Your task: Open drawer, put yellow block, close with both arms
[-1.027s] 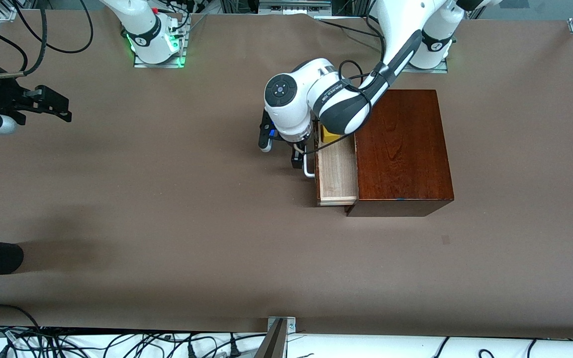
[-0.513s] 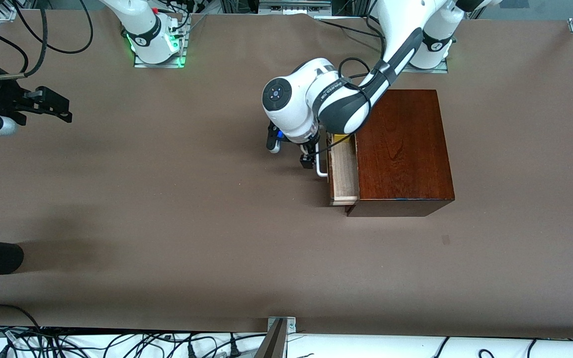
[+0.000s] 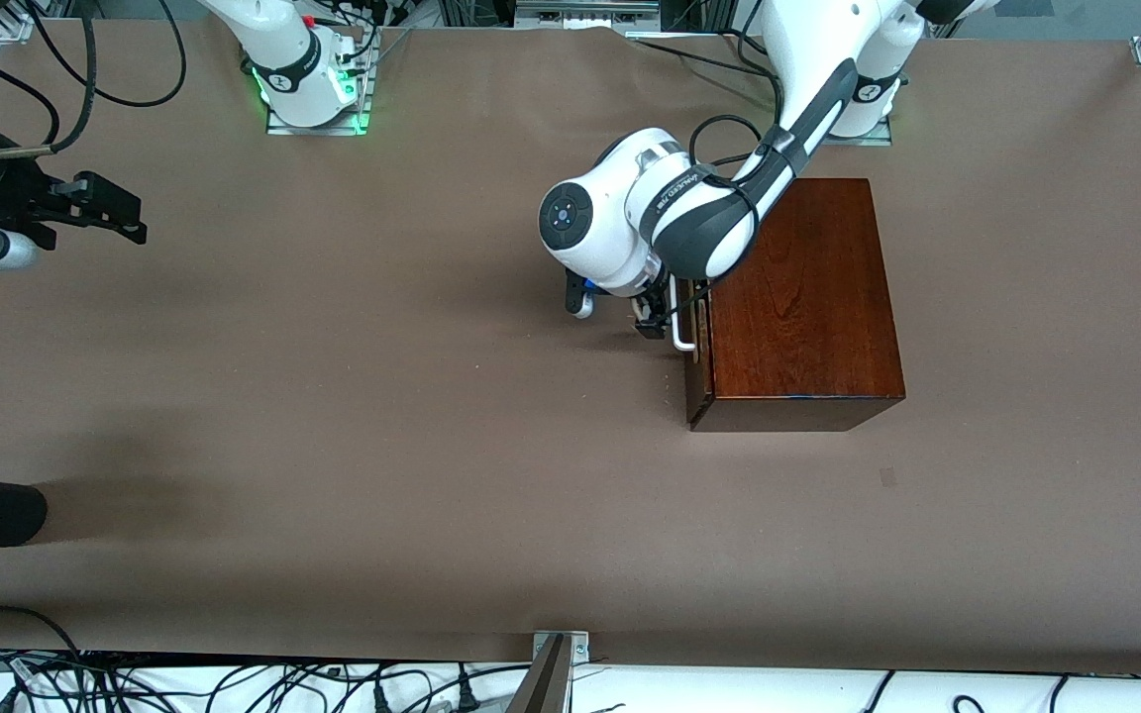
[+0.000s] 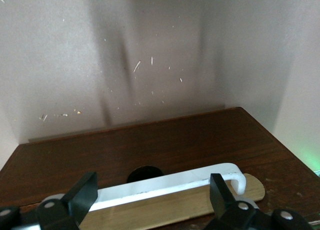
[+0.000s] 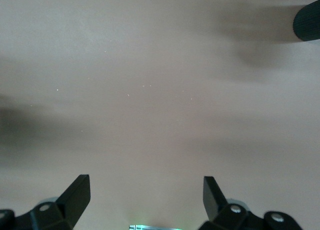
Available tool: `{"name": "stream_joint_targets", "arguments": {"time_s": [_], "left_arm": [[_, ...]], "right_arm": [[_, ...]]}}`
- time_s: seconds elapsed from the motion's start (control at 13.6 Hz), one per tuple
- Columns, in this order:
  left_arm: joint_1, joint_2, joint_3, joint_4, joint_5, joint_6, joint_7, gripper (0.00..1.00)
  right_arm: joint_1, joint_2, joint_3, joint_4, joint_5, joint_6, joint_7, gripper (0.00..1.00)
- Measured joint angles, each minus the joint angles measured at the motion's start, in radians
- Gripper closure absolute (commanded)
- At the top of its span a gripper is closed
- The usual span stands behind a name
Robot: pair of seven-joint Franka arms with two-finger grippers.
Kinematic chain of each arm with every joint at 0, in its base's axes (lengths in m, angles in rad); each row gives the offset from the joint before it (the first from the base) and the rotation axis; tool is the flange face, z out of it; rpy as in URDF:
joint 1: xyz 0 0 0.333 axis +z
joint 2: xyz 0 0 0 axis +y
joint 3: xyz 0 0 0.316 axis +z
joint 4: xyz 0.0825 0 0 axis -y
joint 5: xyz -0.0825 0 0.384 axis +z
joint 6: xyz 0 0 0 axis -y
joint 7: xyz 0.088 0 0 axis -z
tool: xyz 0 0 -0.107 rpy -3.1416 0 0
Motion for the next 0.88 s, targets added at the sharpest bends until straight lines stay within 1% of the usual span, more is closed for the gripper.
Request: {"name": "stream_joint_targets", "arguments": {"time_s": [0.29,0.44,0.66,0.88], "left_arm": [[0.002,-0.004,0.005,0.000,0.000,-0.010,0.000,0.00],[0.003,-0.023,0.007,0.005,0.004,-0.012,-0.006,0.00],[0.014,-0.116,0.009,0.019,-0.008,-0.021,-0.024,0.00],[0.084,-0.229,0.012,0.024,-0.096,-0.030,-0.034,0.00]], "right_arm": [[0.000,0.000,0.000,0.000,0.000,-0.001,0.000,0.00],[0.000,0.000,0.000,0.000,0.000,-0.002,0.000,0.00],[0.000,0.001,0.000,-0.001,0.000,-0.002,0.000,0.00],[0.000,0.001,0.000,-0.001,0.000,-0.002,0.000,0.00]]}}
